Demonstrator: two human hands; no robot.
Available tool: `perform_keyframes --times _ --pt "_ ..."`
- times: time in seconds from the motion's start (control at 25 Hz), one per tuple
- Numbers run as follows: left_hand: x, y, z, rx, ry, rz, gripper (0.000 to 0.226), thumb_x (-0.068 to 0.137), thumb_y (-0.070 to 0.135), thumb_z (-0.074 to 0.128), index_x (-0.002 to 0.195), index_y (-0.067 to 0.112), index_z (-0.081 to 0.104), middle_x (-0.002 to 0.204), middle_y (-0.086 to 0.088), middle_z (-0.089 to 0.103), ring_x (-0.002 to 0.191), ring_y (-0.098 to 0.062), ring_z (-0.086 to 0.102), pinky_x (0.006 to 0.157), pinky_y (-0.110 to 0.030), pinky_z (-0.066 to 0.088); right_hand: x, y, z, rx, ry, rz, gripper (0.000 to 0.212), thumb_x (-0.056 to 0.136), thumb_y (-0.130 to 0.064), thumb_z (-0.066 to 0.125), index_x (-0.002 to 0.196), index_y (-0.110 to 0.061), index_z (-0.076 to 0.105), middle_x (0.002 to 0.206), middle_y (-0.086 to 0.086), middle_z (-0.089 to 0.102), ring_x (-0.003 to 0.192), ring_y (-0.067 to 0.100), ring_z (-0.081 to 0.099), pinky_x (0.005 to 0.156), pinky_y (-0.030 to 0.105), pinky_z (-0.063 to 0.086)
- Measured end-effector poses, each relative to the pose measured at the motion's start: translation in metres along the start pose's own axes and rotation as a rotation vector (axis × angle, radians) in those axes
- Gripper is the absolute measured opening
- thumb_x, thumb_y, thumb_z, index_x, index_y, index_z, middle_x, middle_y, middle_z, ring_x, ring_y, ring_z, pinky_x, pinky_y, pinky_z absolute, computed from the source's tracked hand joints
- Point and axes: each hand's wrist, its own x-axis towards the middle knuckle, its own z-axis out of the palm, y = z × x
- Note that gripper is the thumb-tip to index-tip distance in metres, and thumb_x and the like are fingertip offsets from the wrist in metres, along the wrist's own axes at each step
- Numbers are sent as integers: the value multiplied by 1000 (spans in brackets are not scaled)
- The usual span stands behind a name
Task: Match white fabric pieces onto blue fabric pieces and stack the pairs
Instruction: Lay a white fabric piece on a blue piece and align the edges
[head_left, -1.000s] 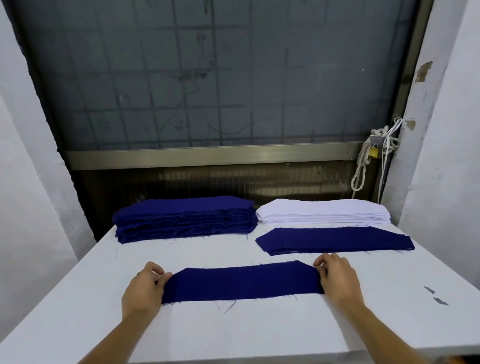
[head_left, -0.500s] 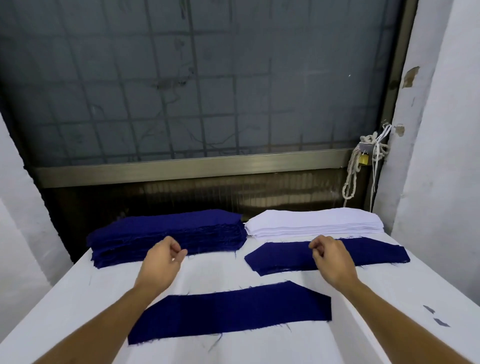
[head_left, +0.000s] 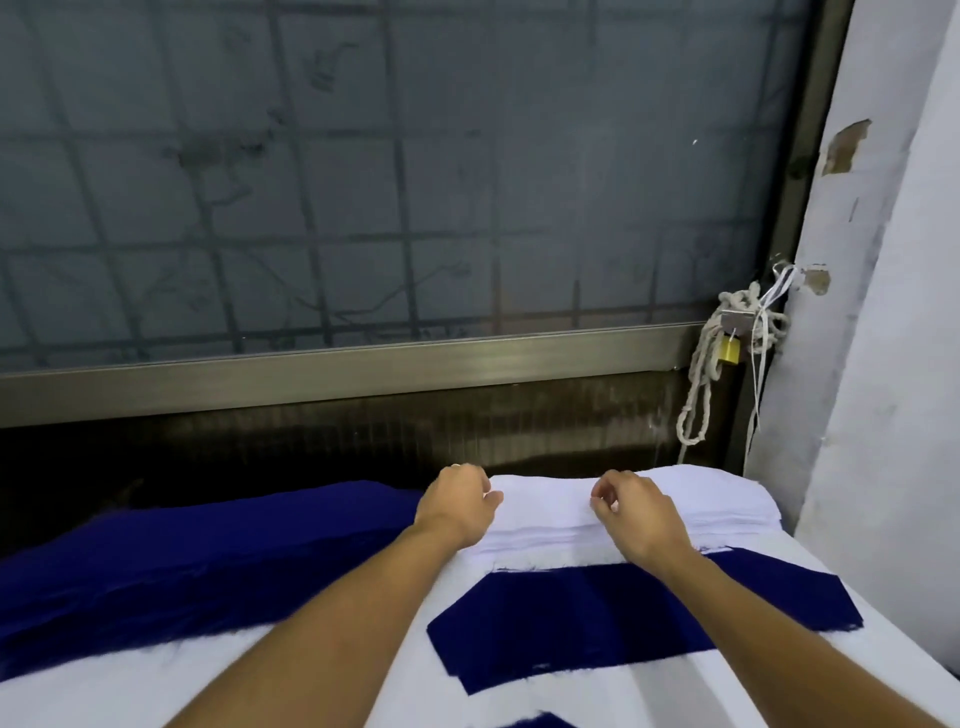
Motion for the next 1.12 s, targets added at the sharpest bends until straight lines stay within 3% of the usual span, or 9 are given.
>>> perform_keyframes --times 0.16,0.28,0.44,0.56,0.68,0.8,0.88,1.0,1.12 --pt "31 2 26 138 -33 -74 28 96 37 65 93 9 63 100 -6 68 86 -21 62 70 -33 53 25 11 22 -69 -13 -43 17 99 -39 58 112 -29 63 117 -7 61 102 11 57 93 29 52" --pt "38 0 31 40 6 -113 25 92 34 73 95 9 72 96 -4 71 88 -20 68 76 -35 59 30 16 32 -127 -6 -81 19 99 -42 56 113 -31 62 122 -7 57 111 11 51 96 29 47" --pt "39 -1 33 -12 -1 -79 20 92 30 73 86 11 71 94 -4 72 88 -19 69 80 -37 60 31 19 40 -140 7 -76 18 99 -43 55 113 -33 59 124 -8 54 115 12 47 99 30 42" --pt "37 -3 32 64 21 39 18 97 29 66 92 12 69 112 -3 61 100 -20 62 91 -39 55 29 16 42 -159 24 -86 16 100 -41 54 112 -33 58 122 -7 53 113 12 47 97 30 41" --pt "34 -4 30 134 -2 157 12 100 29 57 91 21 54 119 0 52 110 -19 48 100 -40 47 29 12 44 -193 31 -102 15 101 -38 52 114 -32 57 121 -7 53 112 13 47 96 30 42" --pt "32 -2 33 90 -17 180 14 99 27 61 89 23 52 108 3 58 101 -16 53 96 -39 50 27 9 44 -201 29 -106 16 101 -36 52 116 -31 56 122 -6 53 112 13 46 97 31 42" --pt "32 -1 35 -16 37 152 11 97 25 66 99 24 55 108 4 61 98 -14 59 91 -35 55 27 9 45 -199 24 -105 19 101 -38 51 118 -31 56 124 -6 52 115 13 46 99 31 42" --pt "34 4 32 -188 82 65 30 93 20 72 116 23 53 103 -1 66 91 -16 65 81 -33 59 27 11 45 -197 12 -99 21 101 -38 52 121 -32 55 128 -6 51 118 14 46 101 33 41" --pt "37 7 28 -119 92 46 12 96 23 69 107 18 65 99 -4 68 89 -17 65 81 -38 59 28 9 45 -177 11 -85 28 100 -36 54 128 -32 51 133 -7 48 122 14 44 104 35 40"
